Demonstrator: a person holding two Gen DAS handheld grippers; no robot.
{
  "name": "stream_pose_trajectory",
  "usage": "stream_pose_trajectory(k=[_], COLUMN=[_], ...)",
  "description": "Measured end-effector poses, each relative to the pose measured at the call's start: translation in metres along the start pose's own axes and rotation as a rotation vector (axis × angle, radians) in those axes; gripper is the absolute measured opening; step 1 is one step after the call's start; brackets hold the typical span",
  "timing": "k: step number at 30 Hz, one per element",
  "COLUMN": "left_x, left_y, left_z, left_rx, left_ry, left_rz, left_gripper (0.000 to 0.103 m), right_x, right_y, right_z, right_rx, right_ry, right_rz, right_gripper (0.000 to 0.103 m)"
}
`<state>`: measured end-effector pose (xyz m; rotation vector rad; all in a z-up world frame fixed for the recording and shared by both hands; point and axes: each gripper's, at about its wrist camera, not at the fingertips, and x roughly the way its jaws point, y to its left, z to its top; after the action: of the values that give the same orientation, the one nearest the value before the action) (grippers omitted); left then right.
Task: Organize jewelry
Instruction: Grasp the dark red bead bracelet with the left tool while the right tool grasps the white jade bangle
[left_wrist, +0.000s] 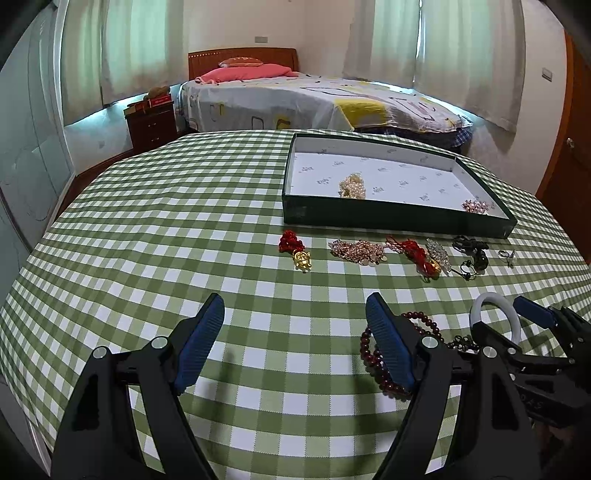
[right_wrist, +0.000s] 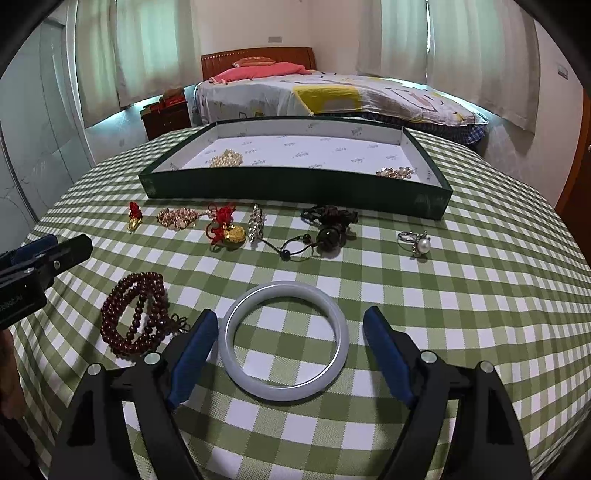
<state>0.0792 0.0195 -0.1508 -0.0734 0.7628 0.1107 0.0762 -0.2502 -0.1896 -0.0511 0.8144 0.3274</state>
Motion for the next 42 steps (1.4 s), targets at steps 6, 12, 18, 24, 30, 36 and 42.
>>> stream_pose_trajectory(k=[6, 12, 18, 24, 30, 36, 42], left_x=[0.001, -0.002, 0.002, 0.012, 0.025, 0.025, 0.02], left_y=[-0.005, -0.013, -0.033, -0.051, -0.059, -0.061, -0.059], left_z=[-0.002, -0.006, -0.012, -0.02, -0.024, -0.025, -0.029], left_rx=[-0.005, -0.024, -0.02, -0.001, 0.015, 0.027, 0.055], left_ry=[0.007, 0.008, 0.015, 0.03, 0.061, 0.058, 0.043], left_rz=[-0.014, -0.062, -0.105, -0.125, -0.1, -0.093, -0.08], left_gripper=[0.078, 0.082, 0.084, 0.084, 0.084, 0.081, 0.044], right_x=[-0.003, -0.013, -0.024, -0.029, -0.031, -0.031, -0.031], right_y=[0.001, -0.018, -0.041, -0.056, -0.059, -0.058, -0.056], right_z=[-0.001, -0.003, -0.008, -0.014, -0.015, -0.015, -0.016], right_rx=[0.001, 0.046, 0.085, 0.109, 0.119, 0.118, 0.11], right_ry=[-0.002, -0.035, -0.067, -0.088, -0.102, -0.105, -0.106], right_rz=[-0.001, -0.012, -0.041, -0.055, -0.047, -0.044, -0.039], right_gripper=[0.069, 0.068, 0.069, 0.069, 0.069, 0.069, 0.069])
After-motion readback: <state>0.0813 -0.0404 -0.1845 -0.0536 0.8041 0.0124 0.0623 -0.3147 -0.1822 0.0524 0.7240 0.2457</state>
